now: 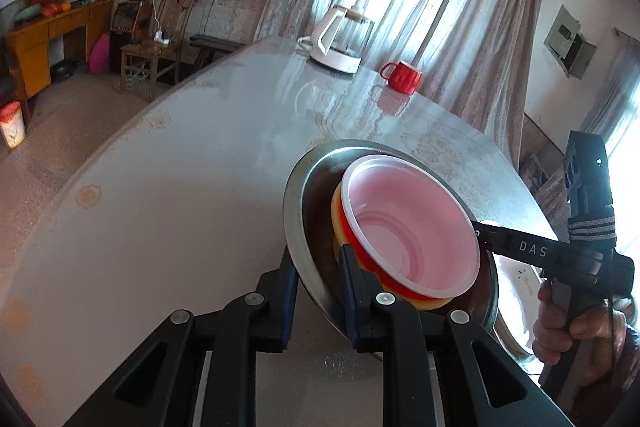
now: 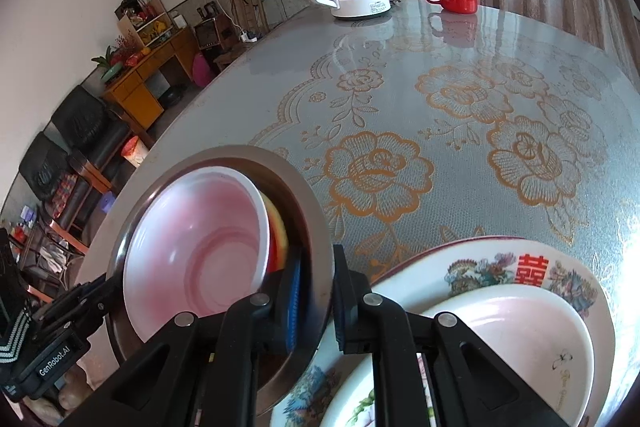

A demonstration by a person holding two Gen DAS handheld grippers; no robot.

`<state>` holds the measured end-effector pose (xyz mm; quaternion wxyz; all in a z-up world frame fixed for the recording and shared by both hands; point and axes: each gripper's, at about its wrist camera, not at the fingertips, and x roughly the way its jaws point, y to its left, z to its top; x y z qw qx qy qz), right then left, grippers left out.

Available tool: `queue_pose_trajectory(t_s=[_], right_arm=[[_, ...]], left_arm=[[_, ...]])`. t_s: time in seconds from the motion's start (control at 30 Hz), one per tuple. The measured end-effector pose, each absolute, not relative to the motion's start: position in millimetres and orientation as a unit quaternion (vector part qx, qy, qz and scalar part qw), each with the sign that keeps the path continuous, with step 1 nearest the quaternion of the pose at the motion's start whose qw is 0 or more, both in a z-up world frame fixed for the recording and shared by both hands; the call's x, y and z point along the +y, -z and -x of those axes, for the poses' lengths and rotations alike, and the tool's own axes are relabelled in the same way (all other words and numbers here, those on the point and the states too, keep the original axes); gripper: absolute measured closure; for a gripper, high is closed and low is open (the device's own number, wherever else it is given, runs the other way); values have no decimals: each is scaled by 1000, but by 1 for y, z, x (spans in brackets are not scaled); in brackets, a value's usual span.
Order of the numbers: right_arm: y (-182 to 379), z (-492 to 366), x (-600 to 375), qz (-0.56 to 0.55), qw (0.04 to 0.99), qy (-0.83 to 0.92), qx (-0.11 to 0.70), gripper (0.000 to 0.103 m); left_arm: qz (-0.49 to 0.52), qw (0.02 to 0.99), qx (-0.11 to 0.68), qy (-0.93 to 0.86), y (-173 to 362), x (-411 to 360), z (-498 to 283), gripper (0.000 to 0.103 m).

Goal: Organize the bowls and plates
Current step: 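Lift the steel bowl with nested bowls using both grippers, carry over plate stack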

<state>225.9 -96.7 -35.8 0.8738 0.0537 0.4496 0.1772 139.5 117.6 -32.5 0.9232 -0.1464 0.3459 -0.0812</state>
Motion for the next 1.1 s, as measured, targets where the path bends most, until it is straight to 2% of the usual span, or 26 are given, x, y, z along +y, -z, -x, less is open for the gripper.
queue_pose_trajectory(t_s=[1.1], right_arm=[[11, -164, -127, -120, 886, -191, 405, 90]], left_arm=[[116, 946, 277, 124, -21, 87, -93, 83]])
